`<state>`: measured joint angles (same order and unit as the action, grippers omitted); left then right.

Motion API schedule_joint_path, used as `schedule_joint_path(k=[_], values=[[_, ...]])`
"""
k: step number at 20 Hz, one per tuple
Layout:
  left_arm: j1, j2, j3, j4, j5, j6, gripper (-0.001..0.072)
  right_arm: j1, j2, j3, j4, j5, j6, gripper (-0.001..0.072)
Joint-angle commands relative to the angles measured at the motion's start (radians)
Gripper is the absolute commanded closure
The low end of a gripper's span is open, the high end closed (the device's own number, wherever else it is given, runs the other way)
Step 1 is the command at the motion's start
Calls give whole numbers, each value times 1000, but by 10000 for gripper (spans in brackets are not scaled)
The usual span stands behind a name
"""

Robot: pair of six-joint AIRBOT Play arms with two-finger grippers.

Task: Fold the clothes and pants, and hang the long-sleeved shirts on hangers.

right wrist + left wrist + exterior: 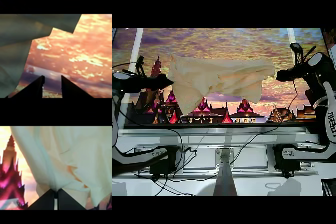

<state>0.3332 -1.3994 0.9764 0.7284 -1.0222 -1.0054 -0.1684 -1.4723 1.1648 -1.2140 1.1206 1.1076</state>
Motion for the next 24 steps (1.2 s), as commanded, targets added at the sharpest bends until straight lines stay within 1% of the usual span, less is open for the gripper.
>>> schedule_joint_path(k=[1,2,3,4,6,8,10,12,13,14,15,16,17,18,19,20,21,24], values=[[1,56,28,0,-31,0,693,0,-12,-112,223,154,-70,471],[1,62,28,0,-33,0,693,1,-12,-158,323,164,-93,445],[0,62,28,0,-37,0,693,3,-12,-198,397,156,-105,344],[0,60,28,0,-38,0,693,6,-12,-233,437,130,-107,245],[0,60,28,0,-37,0,693,10,-12,-274,427,64,-96,243],[0,60,28,0,-37,0,693,10,-12,-298,412,10,-41,243],[0,60,28,0,-37,0,693,10,-15,-312,415,-19,-28,244],[0,60,28,0,-37,0,693,10,-27,-312,426,-54,-13,268],[0,60,28,0,-37,0,693,12,-37,-312,436,-69,6,268],[0,60,28,-1,-37,0,693,19,-49,-312,436,-83,24,288],[0,60,28,-1,-37,0,693,32,-59,-312,436,-93,29,332],[0,60,28,-1,-37,-1,693,50,-66,-312,436,-110,28,337],[0,60,28,-1,-37,0,693,71,-66,-312,435,-139,23,407],[0,60,28,-1,-37,0,693,91,-66,-307,435,-175,14,517],[0,60,28,-1,-37,0,693,104,-64,-296,435,-201,-3,552],[0,60,28,-1,-37,-1,693,108,-62,-281,429,-210,-7,632],[0,60,28,-2,-37,-1,693,108,-61,-257,422,-204,-10,697],[6,62,29,-72,-37,0,693,106,-38,-166,331,-170,-10,697]])
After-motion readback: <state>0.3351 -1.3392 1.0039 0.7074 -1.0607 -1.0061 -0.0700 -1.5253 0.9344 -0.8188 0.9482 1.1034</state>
